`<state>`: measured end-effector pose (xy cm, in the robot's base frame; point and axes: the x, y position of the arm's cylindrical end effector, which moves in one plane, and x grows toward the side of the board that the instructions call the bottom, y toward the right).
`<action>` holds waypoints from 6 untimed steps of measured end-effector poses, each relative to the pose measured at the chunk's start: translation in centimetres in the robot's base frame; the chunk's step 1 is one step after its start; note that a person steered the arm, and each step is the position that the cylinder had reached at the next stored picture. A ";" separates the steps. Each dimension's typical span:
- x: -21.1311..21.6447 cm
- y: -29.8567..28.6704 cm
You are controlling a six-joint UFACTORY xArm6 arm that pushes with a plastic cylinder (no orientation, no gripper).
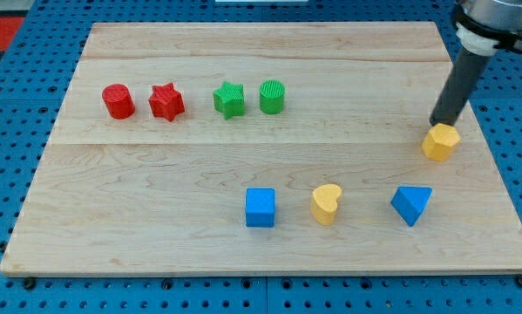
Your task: Push the yellow hexagon closer to the blue triangle
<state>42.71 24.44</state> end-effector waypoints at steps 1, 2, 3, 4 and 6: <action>2.3 -0.1; 3.7 -1.9; 4.4 -3.2; 4.4 -3.9; 4.8 -4.6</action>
